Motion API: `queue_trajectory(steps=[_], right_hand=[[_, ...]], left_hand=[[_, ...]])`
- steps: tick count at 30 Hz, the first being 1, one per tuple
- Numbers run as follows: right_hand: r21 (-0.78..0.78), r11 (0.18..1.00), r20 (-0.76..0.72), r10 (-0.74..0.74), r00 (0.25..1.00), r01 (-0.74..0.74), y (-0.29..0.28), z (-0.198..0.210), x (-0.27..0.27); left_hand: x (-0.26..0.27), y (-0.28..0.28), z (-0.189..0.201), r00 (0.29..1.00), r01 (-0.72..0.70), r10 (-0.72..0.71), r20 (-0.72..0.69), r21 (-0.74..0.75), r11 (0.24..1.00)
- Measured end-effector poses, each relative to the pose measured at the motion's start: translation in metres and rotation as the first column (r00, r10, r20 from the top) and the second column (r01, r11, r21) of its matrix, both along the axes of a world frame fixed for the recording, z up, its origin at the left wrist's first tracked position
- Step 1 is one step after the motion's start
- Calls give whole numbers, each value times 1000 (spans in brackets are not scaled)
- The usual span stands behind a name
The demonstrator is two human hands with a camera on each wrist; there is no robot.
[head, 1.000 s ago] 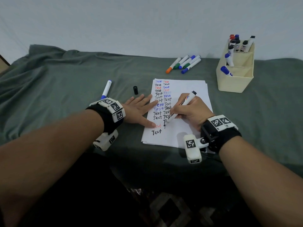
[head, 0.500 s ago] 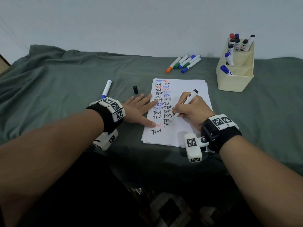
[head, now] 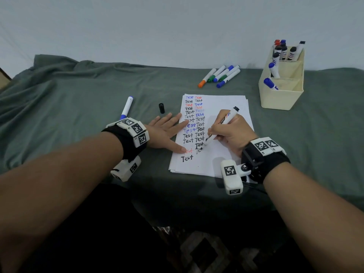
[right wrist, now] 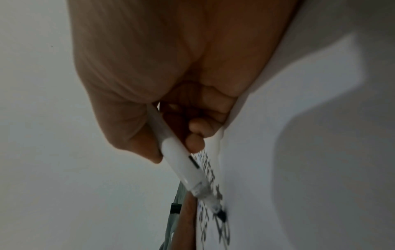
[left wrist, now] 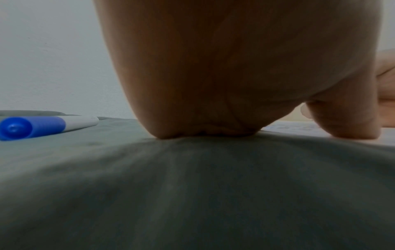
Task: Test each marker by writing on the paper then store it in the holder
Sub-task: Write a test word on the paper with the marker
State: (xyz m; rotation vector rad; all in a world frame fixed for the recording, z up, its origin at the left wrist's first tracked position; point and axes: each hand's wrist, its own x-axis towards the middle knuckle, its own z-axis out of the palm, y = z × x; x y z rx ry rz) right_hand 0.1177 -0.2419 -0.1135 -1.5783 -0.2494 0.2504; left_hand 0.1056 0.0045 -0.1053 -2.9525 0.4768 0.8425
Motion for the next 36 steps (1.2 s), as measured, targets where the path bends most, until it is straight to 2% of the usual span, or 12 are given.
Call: queue_trajectory(steps=[5,9,14,18,22,26,28,30,33,36], right_hand=[[10,1000,-15,6,1000,-6,0,-3,1],[39,998,-23,-46,999,47,-3,-7,6],[61,998,-42,11,999,-8,-3,-8,7],[110,994,-49,7,999,-1,-4,-10,9],[84,996,-49,-2,999,6,-5,-12,10],[202,978,-97,-32,995,51,-9,-14,12],[326,942,-152,-35,988,83,-9,-14,13],[406,908,-187,-32,982,107,-8,-13,13],[459,877,-227,-38,973,142,-8,-11,13],[511,843,-264,-34,964,170,-10,-10,13]], left_hand=[[0,-1,0,1000,-6,6,-3,0,1000],[1,0,0,1000,-5,5,-6,-6,1000],[1,2,-2,1000,-2,2,5,-4,1000],[1,2,-3,1000,5,-5,11,-7,1000],[2,3,-4,1000,0,0,21,-19,1000],[1,5,-4,1000,-17,19,19,-61,998],[1,5,-1,996,-33,41,82,-103,994],[3,5,5,966,1,38,255,-151,989],[9,6,15,843,48,40,537,-150,988],[20,14,16,769,-63,143,624,-149,987]])
